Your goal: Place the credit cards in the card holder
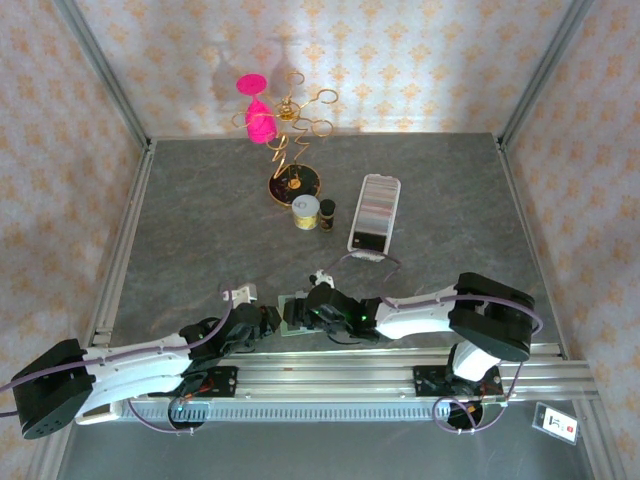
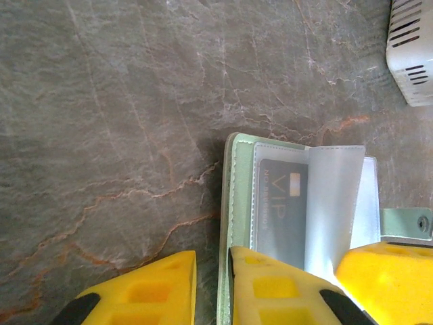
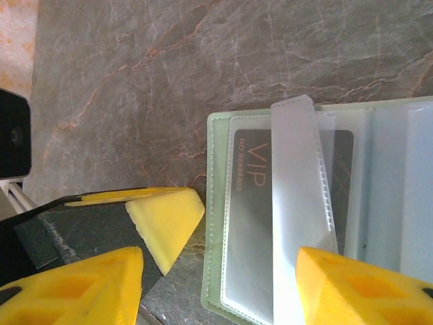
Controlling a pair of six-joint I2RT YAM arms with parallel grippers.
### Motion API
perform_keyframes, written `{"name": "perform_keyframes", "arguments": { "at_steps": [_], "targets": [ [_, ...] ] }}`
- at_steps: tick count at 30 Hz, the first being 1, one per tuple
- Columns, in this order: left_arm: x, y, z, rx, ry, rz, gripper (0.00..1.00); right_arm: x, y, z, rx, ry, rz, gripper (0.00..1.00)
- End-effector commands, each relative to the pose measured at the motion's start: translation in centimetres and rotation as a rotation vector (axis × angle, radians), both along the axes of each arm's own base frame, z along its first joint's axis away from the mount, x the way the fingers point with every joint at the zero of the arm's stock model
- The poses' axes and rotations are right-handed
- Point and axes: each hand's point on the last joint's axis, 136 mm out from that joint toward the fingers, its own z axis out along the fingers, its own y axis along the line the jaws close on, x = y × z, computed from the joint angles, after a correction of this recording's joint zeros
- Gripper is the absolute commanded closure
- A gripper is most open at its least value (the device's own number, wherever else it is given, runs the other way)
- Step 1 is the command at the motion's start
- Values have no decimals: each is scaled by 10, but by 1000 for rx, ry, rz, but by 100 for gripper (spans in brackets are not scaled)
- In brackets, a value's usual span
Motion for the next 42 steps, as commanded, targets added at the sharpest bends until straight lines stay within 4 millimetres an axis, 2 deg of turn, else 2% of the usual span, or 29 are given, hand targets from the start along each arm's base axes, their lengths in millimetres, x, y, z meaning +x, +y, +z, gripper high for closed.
{"name": "perform_keyframes", "arguments": {
  "at_steps": [1,10,19,25,32,34,36,42],
  "targets": [
    [-10,5,-14,12,41,-12,83,-1,15,9,57,6,11,40],
    [-13,10,-15,-12,33,0,82,0,31,29,176,-9,25,39],
    [-13,10,-15,-16,35,2,81,0,42,38,232,-24,49,39],
    [-14,23,-22,17,43,50,69,4,56,42,255,-44,62,39],
    [-10,36,-14,29,16,112,65,6,73,47,292,-62,97,39],
    [-9,33,-10,5,-3,105,64,10,66,48,253,-85,73,39],
    [-9,31,-7,-15,-8,97,63,17,48,47,176,-113,17,39],
    [-8,20,1,-27,-14,55,59,21,-26,36,-67,-165,-90,38]
  ]
}}
